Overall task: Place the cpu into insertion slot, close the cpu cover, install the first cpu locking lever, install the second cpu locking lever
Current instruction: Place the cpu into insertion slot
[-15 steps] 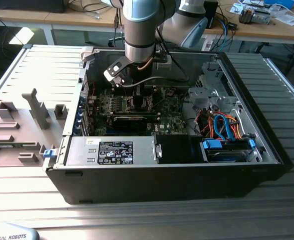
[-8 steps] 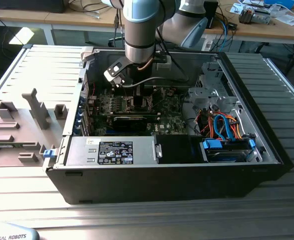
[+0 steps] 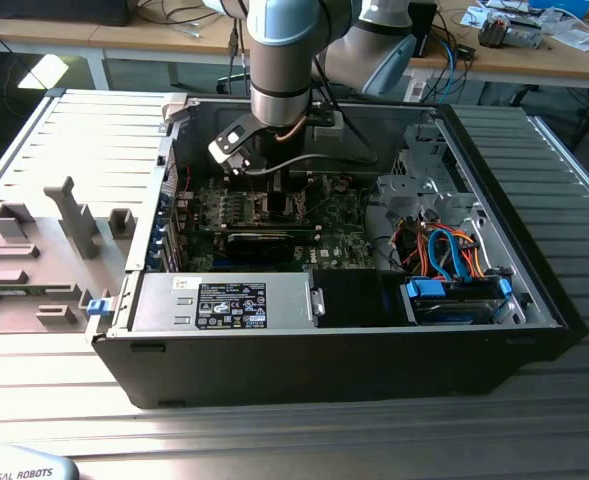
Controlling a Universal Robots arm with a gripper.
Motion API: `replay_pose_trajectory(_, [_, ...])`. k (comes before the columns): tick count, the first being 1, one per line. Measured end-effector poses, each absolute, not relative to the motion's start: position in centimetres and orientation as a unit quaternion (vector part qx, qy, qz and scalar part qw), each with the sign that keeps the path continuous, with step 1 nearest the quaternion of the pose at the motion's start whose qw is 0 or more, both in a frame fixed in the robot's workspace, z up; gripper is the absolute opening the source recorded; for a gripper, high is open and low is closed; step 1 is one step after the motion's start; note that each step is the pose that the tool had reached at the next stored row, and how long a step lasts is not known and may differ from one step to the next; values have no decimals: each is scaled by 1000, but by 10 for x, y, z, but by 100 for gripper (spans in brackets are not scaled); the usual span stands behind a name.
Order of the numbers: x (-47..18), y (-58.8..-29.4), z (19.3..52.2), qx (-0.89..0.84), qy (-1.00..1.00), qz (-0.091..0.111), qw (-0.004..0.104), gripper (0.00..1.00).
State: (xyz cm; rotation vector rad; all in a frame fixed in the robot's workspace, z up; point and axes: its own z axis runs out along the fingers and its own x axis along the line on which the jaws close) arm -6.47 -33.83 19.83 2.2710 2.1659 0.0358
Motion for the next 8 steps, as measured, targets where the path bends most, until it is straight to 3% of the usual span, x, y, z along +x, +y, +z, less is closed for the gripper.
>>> replay_pose_trajectory(5, [-64,-338,198,724,690,13,1,54])
replay_pose_trajectory(8, [-65,-338,198,724,690,12,2,62])
